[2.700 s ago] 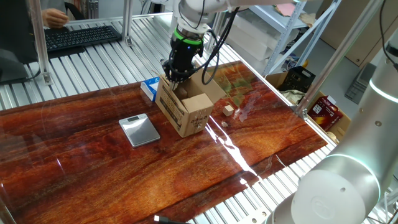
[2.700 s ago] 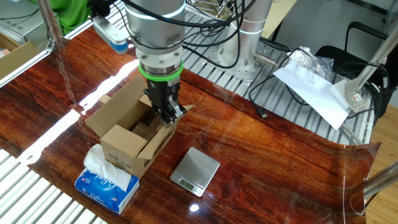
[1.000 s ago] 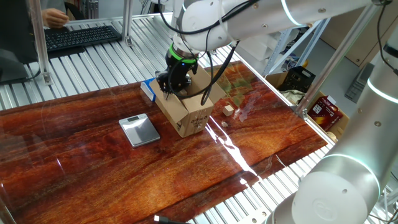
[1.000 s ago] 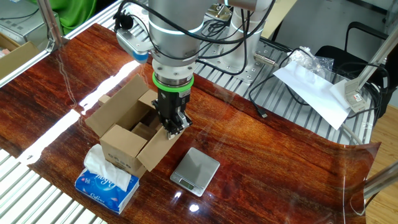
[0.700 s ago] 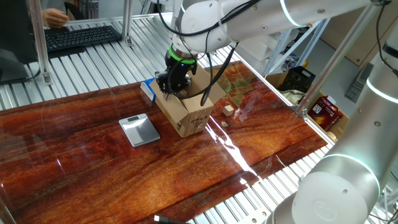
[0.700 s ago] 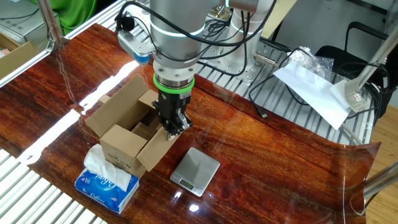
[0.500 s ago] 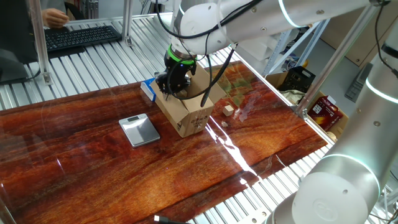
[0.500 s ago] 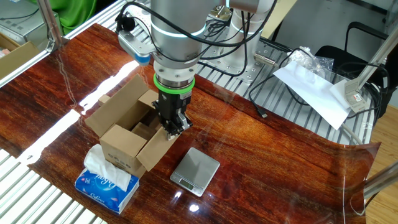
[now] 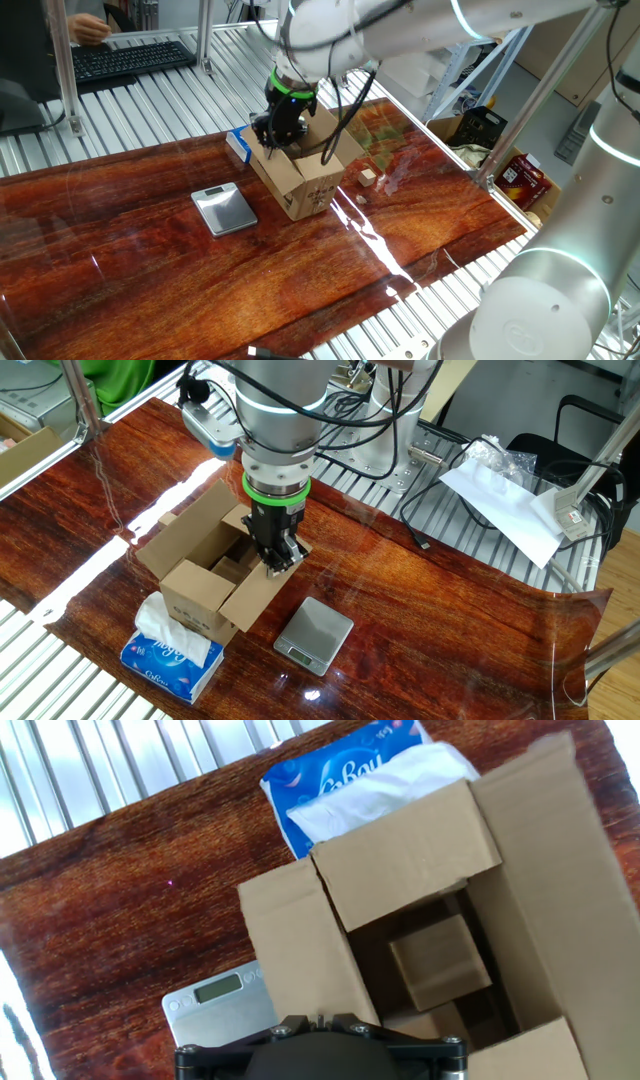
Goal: Open a box
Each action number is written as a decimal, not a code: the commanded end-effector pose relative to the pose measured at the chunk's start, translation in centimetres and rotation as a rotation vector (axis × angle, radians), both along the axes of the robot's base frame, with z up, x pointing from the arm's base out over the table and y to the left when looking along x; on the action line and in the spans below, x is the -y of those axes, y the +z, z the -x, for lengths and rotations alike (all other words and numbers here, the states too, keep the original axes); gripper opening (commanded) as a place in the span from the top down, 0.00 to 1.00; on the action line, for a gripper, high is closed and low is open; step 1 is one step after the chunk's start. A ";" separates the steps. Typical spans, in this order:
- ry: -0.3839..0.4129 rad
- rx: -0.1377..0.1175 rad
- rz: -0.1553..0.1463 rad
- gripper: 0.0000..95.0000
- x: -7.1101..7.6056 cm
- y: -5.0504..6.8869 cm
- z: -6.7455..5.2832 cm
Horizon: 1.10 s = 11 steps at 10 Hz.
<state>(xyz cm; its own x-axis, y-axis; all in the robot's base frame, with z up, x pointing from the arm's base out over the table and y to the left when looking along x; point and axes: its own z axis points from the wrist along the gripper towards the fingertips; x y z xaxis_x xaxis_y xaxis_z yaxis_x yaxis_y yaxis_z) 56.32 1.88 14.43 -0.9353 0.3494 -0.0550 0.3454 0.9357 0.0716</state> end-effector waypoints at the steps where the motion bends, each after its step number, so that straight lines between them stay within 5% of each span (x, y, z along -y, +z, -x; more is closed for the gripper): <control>1: 0.016 -0.013 0.002 1.00 0.3 0.9 0.3; 7: 0.088 -0.022 -0.006 1.00 2.6 1.7 0.6; 11: 0.146 -0.015 -0.015 1.00 4.6 1.0 0.6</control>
<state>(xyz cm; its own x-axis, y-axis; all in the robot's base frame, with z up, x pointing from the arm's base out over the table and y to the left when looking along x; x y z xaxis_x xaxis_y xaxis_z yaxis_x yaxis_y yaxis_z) 55.68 -2.82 15.34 -0.9771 0.2092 -0.0377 0.2057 0.9752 0.0817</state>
